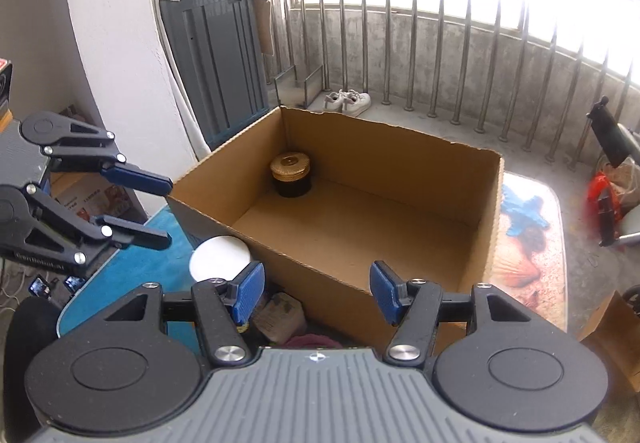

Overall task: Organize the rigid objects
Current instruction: 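Open the left gripper to release the jar and lift out, then close the left gripper around the white-capped supplement bottle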

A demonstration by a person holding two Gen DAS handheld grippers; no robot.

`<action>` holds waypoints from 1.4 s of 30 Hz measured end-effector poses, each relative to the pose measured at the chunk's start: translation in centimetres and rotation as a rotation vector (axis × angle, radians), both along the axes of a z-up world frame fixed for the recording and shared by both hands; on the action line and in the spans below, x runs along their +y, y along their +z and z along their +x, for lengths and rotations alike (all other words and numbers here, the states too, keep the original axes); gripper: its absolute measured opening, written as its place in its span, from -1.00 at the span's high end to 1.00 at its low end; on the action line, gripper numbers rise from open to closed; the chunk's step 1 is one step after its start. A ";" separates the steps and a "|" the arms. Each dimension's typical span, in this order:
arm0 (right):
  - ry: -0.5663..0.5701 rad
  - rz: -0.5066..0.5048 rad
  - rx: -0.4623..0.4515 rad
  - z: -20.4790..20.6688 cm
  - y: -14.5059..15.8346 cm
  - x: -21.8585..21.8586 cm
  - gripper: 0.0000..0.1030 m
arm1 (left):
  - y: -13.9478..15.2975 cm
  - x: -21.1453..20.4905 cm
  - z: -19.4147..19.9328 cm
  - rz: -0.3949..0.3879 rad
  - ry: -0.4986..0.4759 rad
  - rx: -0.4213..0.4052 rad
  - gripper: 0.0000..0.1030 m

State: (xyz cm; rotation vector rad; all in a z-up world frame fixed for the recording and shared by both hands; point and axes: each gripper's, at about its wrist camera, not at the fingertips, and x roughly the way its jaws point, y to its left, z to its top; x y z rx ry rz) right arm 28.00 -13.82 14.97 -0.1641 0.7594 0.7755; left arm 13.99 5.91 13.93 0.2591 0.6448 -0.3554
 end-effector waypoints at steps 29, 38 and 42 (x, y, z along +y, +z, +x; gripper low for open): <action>0.069 0.148 0.236 1.8 -3.2 2.8 -0.55 | -4.8 -0.6 2.7 -0.178 0.069 0.044 0.01; 0.089 0.149 0.157 0.7 -2.1 3.8 -0.33 | -3.0 -0.9 1.7 -0.163 0.054 -0.026 0.02; 0.086 0.142 0.092 -0.4 0.0 4.1 -0.33 | -1.2 -0.6 1.3 -0.192 0.049 -0.053 0.02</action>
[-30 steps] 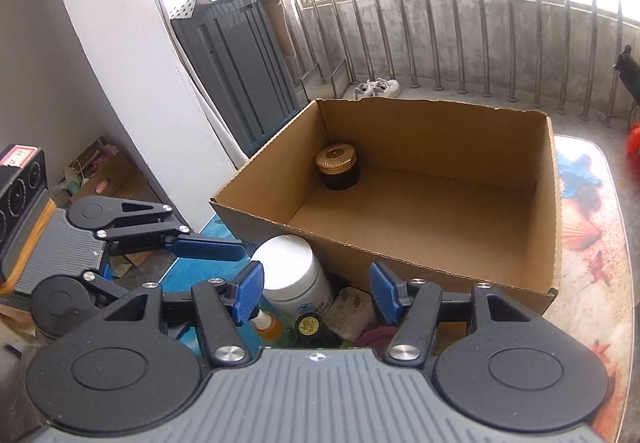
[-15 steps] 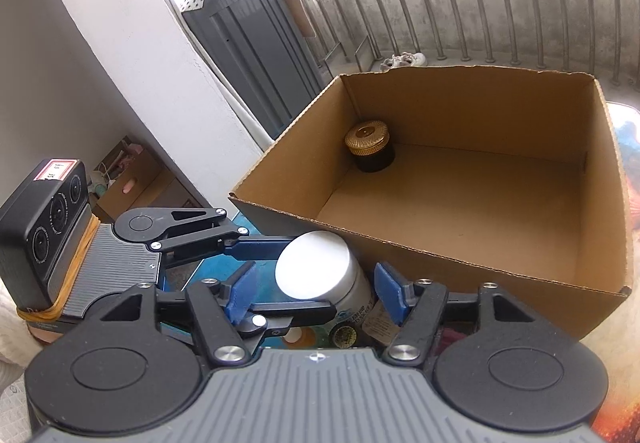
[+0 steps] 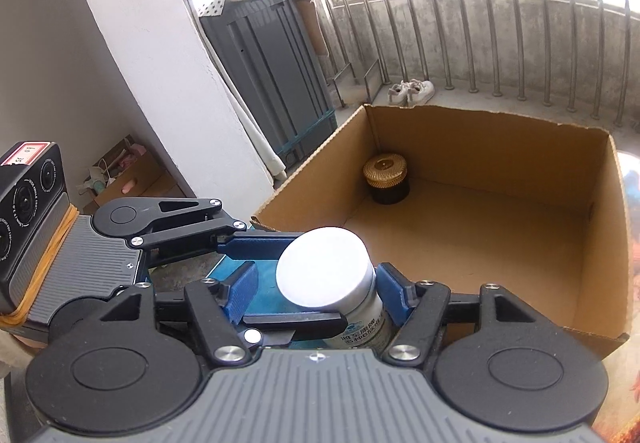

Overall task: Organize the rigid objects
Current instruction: 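Close the left gripper around the white-capped supplement bottle, then carry the white-capped bottle with the left gripper into the box beside the jar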

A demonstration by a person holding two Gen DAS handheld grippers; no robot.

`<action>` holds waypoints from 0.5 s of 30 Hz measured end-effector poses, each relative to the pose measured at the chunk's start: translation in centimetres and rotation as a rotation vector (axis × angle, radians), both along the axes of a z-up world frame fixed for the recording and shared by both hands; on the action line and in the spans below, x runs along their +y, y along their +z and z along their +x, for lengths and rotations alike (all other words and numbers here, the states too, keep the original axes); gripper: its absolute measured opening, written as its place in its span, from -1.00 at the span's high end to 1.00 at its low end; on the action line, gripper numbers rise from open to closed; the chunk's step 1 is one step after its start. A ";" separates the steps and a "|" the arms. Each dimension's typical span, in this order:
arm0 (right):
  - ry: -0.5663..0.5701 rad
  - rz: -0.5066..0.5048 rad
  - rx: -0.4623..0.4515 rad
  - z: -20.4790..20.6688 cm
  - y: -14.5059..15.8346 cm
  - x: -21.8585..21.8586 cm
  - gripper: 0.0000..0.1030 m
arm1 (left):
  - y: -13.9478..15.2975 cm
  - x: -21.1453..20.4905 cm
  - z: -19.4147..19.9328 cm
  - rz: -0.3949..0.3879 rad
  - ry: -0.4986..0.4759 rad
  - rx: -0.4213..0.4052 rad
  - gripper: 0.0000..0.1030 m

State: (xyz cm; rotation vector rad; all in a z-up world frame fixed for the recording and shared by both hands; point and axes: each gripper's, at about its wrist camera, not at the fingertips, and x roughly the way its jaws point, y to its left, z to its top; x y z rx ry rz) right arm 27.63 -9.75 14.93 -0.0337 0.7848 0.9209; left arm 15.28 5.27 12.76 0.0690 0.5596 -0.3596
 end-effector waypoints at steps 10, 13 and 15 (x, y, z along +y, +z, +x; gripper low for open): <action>-0.024 0.065 -0.071 -0.5 3.7 -0.4 -0.29 | 3.5 -0.7 0.1 0.048 -0.006 -0.077 0.02; -0.029 0.081 -0.079 -0.6 4.0 -0.9 -0.29 | 4.0 -1.1 0.1 0.061 -0.007 -0.088 0.02; -0.029 0.084 -0.089 -0.7 4.4 -1.0 -0.28 | 4.2 -1.4 0.0 0.073 -0.009 -0.097 0.02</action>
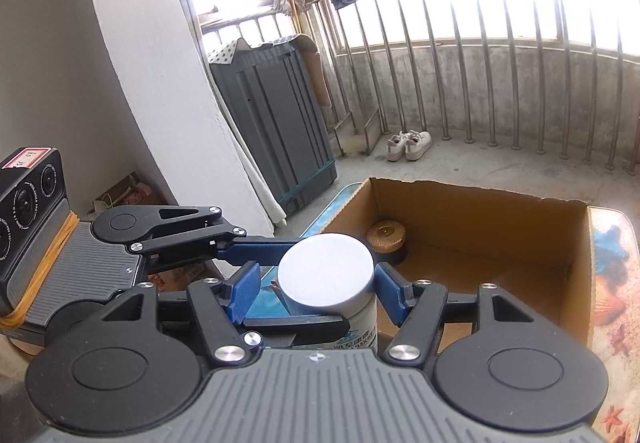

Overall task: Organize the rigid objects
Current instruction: 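Carry the white-capped bottle with the left gripper into the box beside the jar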

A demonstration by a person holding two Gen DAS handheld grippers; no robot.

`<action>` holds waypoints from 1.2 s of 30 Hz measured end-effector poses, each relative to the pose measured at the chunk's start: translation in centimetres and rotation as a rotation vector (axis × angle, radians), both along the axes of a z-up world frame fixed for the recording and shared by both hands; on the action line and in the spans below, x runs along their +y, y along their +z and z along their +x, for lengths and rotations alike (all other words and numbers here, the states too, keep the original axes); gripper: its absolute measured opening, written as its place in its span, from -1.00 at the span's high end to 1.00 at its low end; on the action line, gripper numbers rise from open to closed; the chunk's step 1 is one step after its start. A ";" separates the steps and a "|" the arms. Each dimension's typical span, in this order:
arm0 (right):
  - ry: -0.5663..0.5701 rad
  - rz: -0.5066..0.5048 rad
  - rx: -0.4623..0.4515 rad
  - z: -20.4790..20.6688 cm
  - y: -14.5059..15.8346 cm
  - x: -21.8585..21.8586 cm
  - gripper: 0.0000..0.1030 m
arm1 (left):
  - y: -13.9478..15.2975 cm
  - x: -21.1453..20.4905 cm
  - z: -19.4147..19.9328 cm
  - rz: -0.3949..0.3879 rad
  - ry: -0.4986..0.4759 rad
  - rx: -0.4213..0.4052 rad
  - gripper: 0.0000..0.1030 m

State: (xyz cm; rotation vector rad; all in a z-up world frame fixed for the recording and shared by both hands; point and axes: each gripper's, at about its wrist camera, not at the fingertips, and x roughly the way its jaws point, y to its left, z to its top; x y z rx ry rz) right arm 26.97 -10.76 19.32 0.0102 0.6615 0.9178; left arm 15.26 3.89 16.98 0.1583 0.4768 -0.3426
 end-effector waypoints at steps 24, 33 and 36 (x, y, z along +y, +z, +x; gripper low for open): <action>-0.069 0.000 0.069 9.3 -0.8 0.9 -0.25 | -0.7 2.1 9.5 -0.046 -0.027 0.093 0.02; -0.110 -0.018 0.129 15.1 -4.0 3.0 -0.25 | -3.0 3.4 14.7 0.046 -0.035 0.147 0.02; -0.115 -0.033 0.155 16.3 -5.0 3.7 -0.25 | -3.8 3.8 15.7 0.062 -0.030 0.162 0.01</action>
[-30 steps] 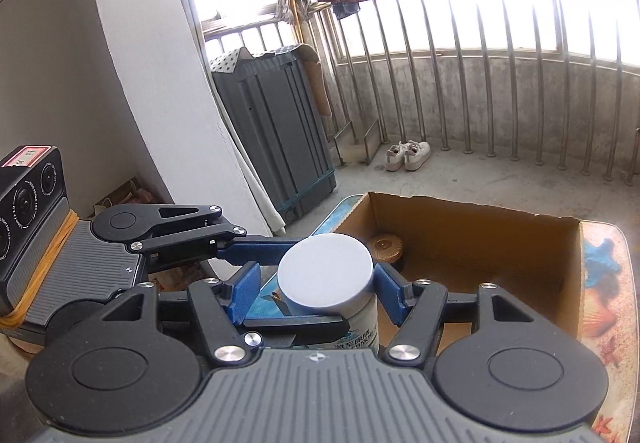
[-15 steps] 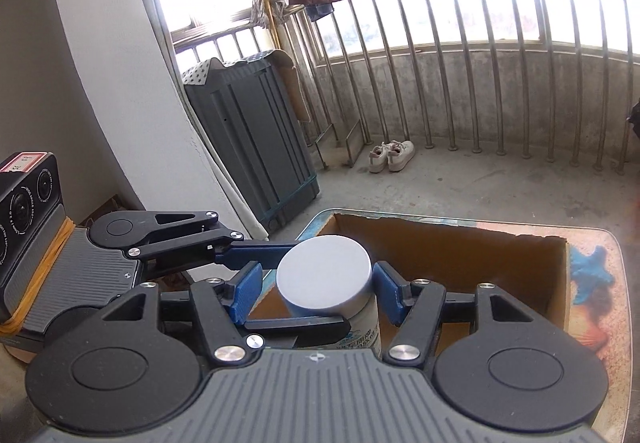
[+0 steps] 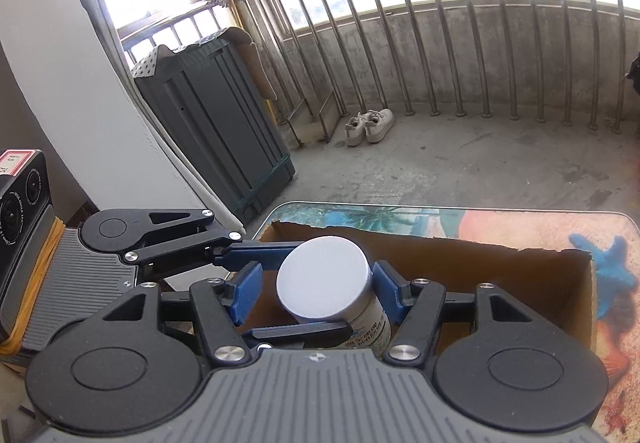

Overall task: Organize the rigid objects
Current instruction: 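Carry the white-capped bottle with the left gripper into the box beside the jar, then open the left gripper to release the bottle and withdraw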

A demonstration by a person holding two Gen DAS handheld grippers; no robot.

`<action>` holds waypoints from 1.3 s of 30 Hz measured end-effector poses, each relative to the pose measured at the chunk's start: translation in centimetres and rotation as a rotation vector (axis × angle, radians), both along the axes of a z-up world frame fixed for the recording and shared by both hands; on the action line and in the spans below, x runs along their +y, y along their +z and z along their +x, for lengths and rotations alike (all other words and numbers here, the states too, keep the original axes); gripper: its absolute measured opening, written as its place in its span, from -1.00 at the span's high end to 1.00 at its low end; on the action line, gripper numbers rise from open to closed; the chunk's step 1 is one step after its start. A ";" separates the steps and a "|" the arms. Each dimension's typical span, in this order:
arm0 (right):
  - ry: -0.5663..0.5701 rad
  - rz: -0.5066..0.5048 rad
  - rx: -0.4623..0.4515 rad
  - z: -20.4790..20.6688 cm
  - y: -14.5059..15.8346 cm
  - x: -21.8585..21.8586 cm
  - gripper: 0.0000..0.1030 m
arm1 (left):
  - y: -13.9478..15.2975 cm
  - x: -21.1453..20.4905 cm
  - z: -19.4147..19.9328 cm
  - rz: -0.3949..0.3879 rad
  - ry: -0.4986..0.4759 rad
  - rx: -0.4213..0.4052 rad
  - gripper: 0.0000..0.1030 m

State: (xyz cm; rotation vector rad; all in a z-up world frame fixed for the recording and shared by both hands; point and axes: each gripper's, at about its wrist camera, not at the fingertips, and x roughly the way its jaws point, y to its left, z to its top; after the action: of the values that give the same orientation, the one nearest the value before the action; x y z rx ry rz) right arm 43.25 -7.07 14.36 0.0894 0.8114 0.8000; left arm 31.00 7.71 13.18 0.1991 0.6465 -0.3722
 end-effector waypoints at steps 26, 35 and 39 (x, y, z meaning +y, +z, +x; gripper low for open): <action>0.024 -0.074 0.068 3.9 -4.7 5.8 -0.23 | -3.7 3.0 3.5 0.092 0.067 0.100 -0.01; 0.017 -0.088 0.072 3.3 -5.0 6.3 -0.53 | -3.5 3.3 2.7 0.101 0.093 0.100 -0.25; 0.006 -0.091 0.058 2.9 -5.1 6.0 -0.62 | -3.0 3.3 1.8 0.095 0.106 0.088 -0.28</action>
State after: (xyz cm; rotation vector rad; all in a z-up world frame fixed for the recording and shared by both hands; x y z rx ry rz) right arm 46.12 -1.10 9.28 0.0290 0.9018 0.7675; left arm 32.78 10.98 10.22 0.2384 0.7590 -0.2494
